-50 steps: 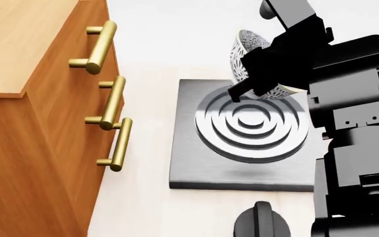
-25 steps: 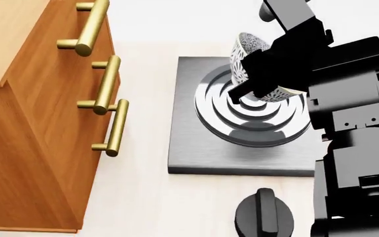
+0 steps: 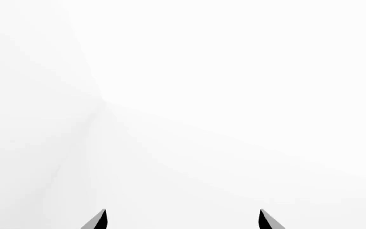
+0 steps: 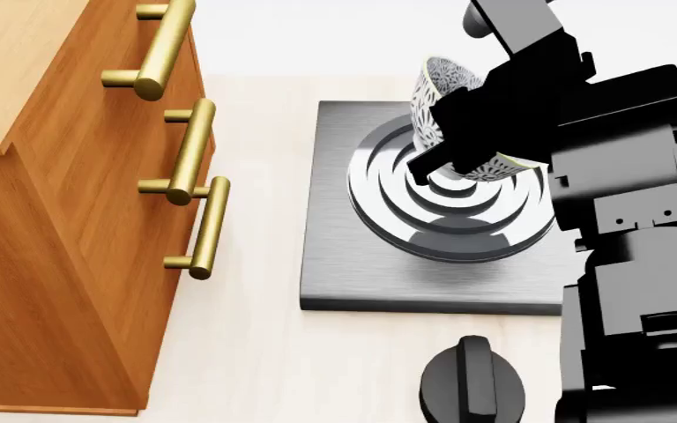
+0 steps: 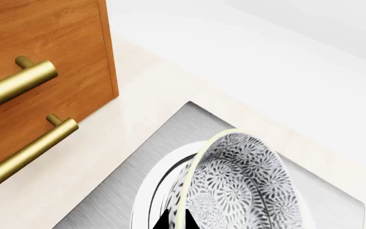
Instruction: Put the bowl on the stove.
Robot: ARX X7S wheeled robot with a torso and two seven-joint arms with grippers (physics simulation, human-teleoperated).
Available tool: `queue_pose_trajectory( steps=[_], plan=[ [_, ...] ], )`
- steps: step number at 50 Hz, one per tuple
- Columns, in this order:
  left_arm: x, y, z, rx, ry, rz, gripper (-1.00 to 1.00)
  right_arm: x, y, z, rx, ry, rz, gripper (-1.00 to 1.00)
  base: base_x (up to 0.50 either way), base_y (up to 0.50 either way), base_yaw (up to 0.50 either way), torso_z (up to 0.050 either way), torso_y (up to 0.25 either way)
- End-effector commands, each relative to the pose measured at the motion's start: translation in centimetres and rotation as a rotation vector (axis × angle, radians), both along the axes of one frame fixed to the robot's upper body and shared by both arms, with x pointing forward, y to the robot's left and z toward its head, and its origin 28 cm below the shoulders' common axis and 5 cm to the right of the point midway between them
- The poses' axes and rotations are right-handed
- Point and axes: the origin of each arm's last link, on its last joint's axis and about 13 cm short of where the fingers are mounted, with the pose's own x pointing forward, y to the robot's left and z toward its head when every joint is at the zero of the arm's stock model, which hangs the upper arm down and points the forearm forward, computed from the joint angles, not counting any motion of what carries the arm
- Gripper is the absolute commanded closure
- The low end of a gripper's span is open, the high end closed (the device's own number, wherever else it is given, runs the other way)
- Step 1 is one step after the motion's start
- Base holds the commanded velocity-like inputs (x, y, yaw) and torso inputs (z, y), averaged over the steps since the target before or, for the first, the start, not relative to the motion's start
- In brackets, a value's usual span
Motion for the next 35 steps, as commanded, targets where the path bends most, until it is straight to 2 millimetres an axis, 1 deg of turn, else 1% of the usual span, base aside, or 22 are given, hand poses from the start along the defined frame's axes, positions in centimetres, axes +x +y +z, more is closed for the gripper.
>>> queue_pose_trajectory(
  steps=[1,35],
  plan=[
    [0.00,0.16,0.07,0.004,-0.026,0.012,-1.00,0.18,0.85,0.33,0.026,-0.012,0.035,1.00,0.00,0.00,0.00,0.000,0.000],
    [0.06,0.08,0.01,0.006,-0.024,0.009,-1.00,0.18,0.85,0.33,0.026,-0.012,0.035,1.00,0.00,0.00,0.00,0.000,0.000]
  ],
)
